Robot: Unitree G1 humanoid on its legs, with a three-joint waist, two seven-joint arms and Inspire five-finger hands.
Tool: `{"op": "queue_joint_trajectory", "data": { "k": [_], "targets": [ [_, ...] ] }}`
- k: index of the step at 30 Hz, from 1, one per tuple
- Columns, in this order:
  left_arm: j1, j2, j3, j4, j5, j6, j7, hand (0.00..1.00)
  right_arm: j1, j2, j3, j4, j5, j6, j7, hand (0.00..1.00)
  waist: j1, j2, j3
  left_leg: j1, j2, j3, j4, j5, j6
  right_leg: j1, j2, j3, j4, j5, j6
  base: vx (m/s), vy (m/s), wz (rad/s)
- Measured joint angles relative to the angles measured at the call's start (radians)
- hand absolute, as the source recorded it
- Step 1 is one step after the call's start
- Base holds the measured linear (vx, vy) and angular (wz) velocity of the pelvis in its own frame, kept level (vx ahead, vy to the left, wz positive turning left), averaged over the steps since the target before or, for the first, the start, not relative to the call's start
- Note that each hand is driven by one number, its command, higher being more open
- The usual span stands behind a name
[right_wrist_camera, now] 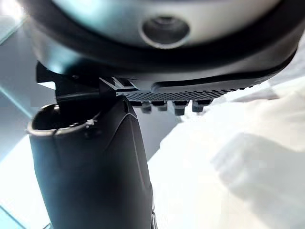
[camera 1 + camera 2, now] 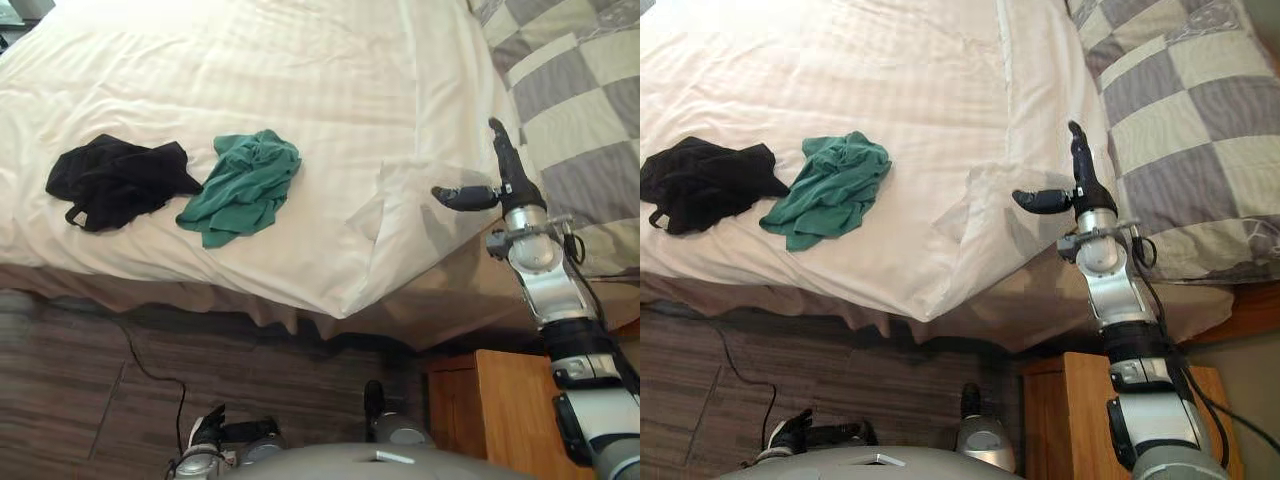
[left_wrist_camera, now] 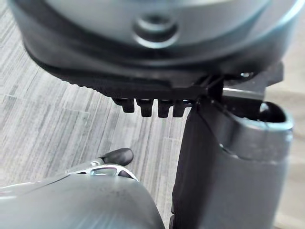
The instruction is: Tidy up the quilt and then pick up the clothes from the bed and put them into the laundry hamper
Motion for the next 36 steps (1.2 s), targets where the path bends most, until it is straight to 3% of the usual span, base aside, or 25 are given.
{"op": "queue_joint_trajectory", "data": {
  "k": [7, 11, 12, 20, 27, 34, 36],
  "targets": [
    [-0.028, 0.004, 0.005, -0.024, -0.009, -0.022, 0.014, 1.0, -0.158, -0.004, 0.054, 0.067, -0.022, -0.001, 0.0, 1.0, 0.005, -0.005, 0.07, -0.077, -0.03, -0.01, 0.019, 0.009, 0.023, -0.067, -0.031, 0.003, -0.001, 0.035, 0.0, -0.06, 0.016, 0.04],
    [-0.089, 0.004, 0.022, -0.027, -0.022, -0.024, 0.021, 1.0, -0.256, -0.075, 0.14, 0.143, -0.062, -0.01, 0.007, 1.0, 0.029, -0.003, 0.123, -0.133, -0.035, -0.024, 0.048, 0.011, 0.038, -0.102, -0.039, 0.003, -0.003, 0.058, -0.005, -0.09, -0.005, 0.08],
    [-0.098, 0.004, 0.022, -0.035, -0.042, -0.027, 0.021, 1.0, -0.293, -0.088, 0.161, 0.195, -0.08, -0.011, 0.027, 0.0, 0.029, -0.001, 0.137, -0.14, -0.036, -0.03, 0.049, 0.015, 0.04, -0.105, -0.039, 0.003, -0.004, 0.061, -0.008, -0.06, -0.014, 0.12],
    [-0.12, 0.003, 0.019, -0.037, -0.053, -0.043, 0.02, 1.0, -0.351, -0.118, 0.215, 0.378, -0.272, -0.044, 0.097, 0.0, 0.033, -0.005, 0.18, -0.161, -0.042, -0.048, 0.073, 0.017, 0.045, -0.11, -0.05, -0.005, -0.004, 0.084, -0.009, -0.04, 0.006, 0.05],
    [-0.121, 0.016, 0.019, -0.04, -0.053, -0.042, 0.012, 1.0, -0.373, -0.125, 0.227, 0.422, -0.275, -0.043, 0.104, 0.0, 0.038, -0.024, 0.191, -0.179, -0.049, -0.056, 0.114, 0.01, 0.052, -0.106, -0.063, -0.004, -0.003, 0.087, -0.008, -0.06, 0.012, 0.03],
    [-0.119, 0.013, 0.02, -0.057, -0.049, -0.04, 0.01, 1.0, -0.084, -0.124, 0.033, 0.177, -0.268, -0.046, 0.079, 0.0, 0.032, -0.033, 0.186, -0.16, -0.04, -0.046, 0.132, -0.004, 0.044, -0.084, -0.056, 0.011, -0.002, 0.077, -0.006, -0.03, -0.013, -0.06],
    [-0.113, 0.018, 0.021, -0.056, -0.041, -0.038, 0.01, 1.0, 0.05, -0.097, -0.029, 0.114, -0.261, -0.061, 0.071, 0.0, 0.03, -0.052, 0.168, -0.133, -0.03, -0.031, 0.13, -0.011, 0.036, -0.068, -0.046, 0.026, 0.0, 0.063, 0.001, 0.01, -0.023, -0.2]
  ]
}}
